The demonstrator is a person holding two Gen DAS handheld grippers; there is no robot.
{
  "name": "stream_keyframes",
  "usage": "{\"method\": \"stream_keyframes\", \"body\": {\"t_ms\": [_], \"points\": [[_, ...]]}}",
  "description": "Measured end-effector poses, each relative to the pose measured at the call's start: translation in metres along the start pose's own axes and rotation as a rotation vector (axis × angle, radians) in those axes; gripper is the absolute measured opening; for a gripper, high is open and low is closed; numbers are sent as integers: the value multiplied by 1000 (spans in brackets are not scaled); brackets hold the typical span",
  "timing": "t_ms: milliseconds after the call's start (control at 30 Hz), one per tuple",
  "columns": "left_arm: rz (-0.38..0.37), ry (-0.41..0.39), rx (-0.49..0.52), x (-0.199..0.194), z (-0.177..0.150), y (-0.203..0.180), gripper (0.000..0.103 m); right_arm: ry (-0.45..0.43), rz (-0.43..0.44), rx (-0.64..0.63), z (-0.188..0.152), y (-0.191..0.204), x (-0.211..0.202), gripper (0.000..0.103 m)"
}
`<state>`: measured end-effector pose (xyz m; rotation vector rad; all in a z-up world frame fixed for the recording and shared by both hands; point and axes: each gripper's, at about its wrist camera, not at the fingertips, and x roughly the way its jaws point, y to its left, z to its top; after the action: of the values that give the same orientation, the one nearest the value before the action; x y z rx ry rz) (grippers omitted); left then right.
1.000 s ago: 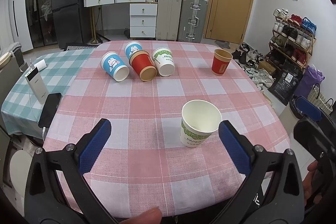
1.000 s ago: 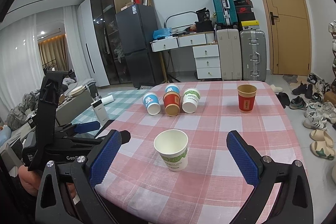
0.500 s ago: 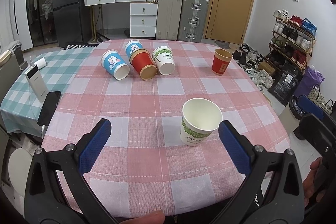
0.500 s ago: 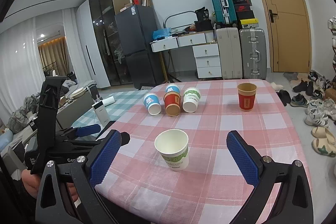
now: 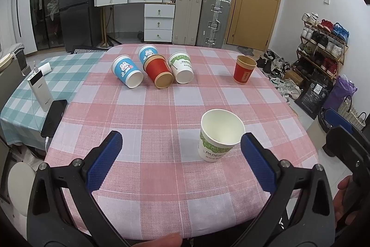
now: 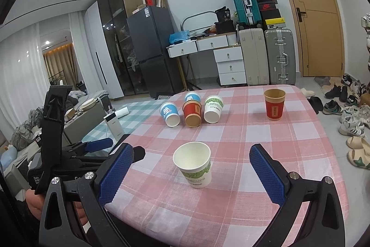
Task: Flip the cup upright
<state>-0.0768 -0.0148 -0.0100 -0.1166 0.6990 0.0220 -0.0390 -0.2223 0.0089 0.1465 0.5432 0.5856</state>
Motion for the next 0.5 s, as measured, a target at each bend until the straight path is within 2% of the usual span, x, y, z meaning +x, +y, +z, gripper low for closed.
{"method": "stream_keyframes", "body": {"t_ms": [500], "points": [[4,-3,11,0,2,0,102,-7,9,18,1,-3,-2,102]]}}
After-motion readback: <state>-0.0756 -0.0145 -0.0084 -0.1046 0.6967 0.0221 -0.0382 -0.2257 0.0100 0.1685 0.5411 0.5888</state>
